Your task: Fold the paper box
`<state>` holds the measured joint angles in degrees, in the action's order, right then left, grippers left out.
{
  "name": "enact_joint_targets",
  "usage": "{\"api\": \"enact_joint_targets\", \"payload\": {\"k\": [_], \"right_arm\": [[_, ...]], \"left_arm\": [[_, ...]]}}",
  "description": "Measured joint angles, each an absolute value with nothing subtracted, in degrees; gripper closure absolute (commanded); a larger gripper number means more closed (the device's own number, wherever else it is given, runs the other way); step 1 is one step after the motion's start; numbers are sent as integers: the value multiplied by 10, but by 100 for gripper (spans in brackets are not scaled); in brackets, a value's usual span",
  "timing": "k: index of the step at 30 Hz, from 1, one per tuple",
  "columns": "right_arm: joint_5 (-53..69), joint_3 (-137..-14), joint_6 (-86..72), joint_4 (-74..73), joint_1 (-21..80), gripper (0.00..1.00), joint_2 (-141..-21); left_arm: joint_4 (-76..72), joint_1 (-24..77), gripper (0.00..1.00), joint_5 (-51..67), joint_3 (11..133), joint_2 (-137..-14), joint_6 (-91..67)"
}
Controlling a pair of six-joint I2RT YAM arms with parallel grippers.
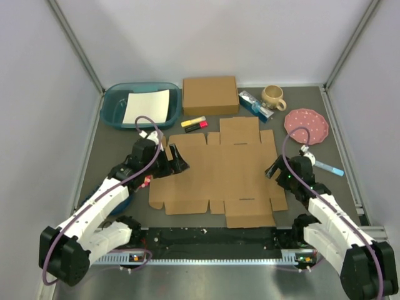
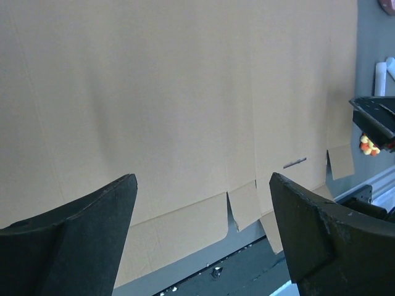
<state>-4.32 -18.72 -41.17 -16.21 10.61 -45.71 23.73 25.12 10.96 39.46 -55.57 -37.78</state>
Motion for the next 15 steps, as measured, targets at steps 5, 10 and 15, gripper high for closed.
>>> {"api": "enact_joint_targets", "payload": {"k": [5,10,15], "right_arm": [[-26,-179,-416,-129,106,1,-493],[-18,-179,-416,-108,104,17,-512],[-3,-179,-411,-102,103,43,-517]], "left_arm": [[227,251,7,132,382,-557,-375],[223,251,7,146,360,-558,-376],[218,251,7,152,356,-558,-378]]}}
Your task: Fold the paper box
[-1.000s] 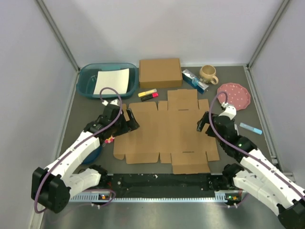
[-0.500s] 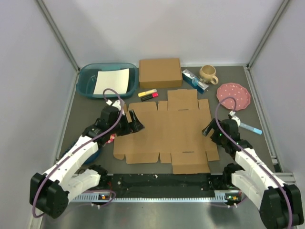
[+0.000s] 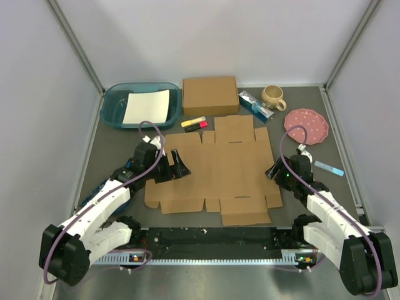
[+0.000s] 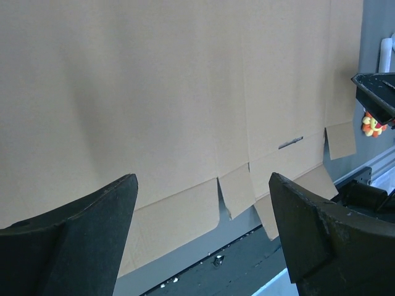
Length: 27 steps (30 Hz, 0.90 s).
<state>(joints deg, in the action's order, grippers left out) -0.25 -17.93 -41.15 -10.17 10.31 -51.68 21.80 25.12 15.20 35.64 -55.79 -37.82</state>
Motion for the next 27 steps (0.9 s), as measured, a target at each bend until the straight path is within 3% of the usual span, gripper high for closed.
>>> {"api": "enact_joint_targets", "payload": {"k": [2,6,10,12,18,22,24,27], "right_arm": [[6,-178,-410,-97,103,52,-509],[23,-171,-406,-88,103,55,-484],[45,-162,-402,-76,103,64,-469],[59,-158,-400,-65,103,74,-469],[97,-154,-381,-47,103,75,-478],[108,-155,-360,-44,109,64,-508],[108,-161,-350,-48,118,64,-519],[109,-178,-334,-52,135,77,-538]], "left_arm": [[214,251,7,153,356,-558,-378],[209,251,7,154,356,-559,-378],[204,251,7,154,356,-572,-378],[204,251,7,155,356,-581,-379],[195,251,9,157,352,-601,-384],[191,251,9,160,352,-621,-389],[188,252,9,161,352,-631,-390],[184,255,9,163,352,-641,-391]]}}
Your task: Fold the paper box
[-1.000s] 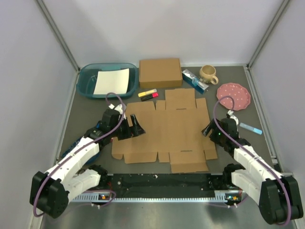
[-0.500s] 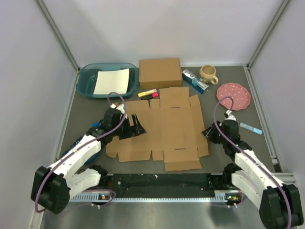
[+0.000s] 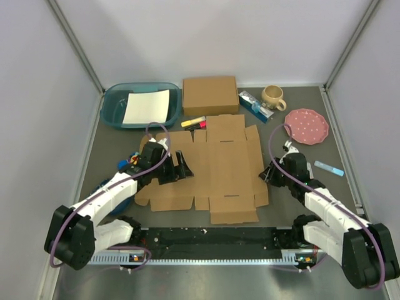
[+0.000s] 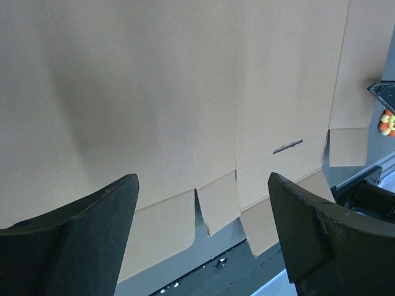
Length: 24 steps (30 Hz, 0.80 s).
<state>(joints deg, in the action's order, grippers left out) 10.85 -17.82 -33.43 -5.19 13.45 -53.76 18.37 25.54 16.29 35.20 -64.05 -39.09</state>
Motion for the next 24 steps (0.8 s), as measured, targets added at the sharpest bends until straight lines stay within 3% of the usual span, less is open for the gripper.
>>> {"api": "enact_joint_targets", "payload": {"k": [1,4,10,14,24], "right_arm": [[109,-184,-330,-51,138,90,-544],[114,-193,-320,-45,143,100,-563],[128,-197,-321,-29,149,100,-569],[114,-228,-314,-94,152,100,-539],[32,-547,-254,-277,157,100,-474]], "left_arm": [[182,257,9,163,352,-642,-391],[179,260,9,166,352,-646,-391],[177,263,10,167,352,-655,-391],[190,263,9,154,356,-650,-389],[227,263,4,54,455,-531,-374]]}}
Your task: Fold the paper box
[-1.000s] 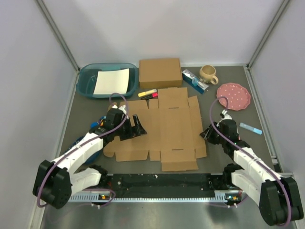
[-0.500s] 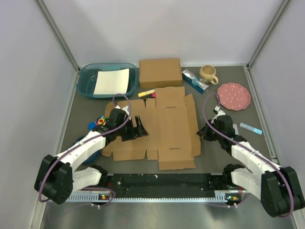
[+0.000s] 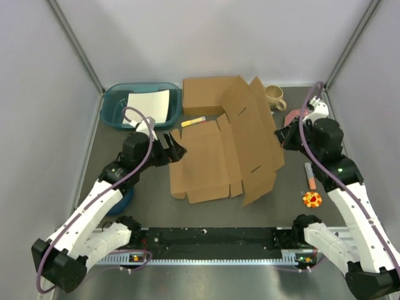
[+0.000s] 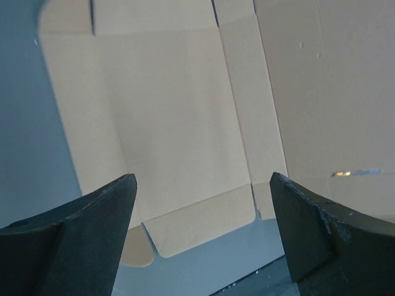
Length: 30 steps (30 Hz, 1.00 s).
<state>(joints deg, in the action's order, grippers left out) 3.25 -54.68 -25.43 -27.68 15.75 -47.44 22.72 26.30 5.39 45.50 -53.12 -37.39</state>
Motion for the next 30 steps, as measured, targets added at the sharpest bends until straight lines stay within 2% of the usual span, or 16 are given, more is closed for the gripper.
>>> {"api": "enact_joint_targets", "payload": {"k": [5,13,19,24,29,30], "right_arm": [[79,-632,-225,-345,157,100,-489],[251,-692,-175,-443,157,100,-502],[358,-749,-154,-486,173,100,-479],[377,-802,-131,-509,183,100,-495],[332,-825,-112,-509,183,100,-594],[315,-825,-111,-509,183,81,-616]], "left_arm": [[224,263,2,23,484,-502,-361],[168,263,2,-9,484,-489,-321],[140,263,2,-46,482,-418,-303],[125,263,2,-85,482,-346,-297],[112,263,2,-96,482,-331,-297],[112,263,2,-97,480,-334,-297]]}}
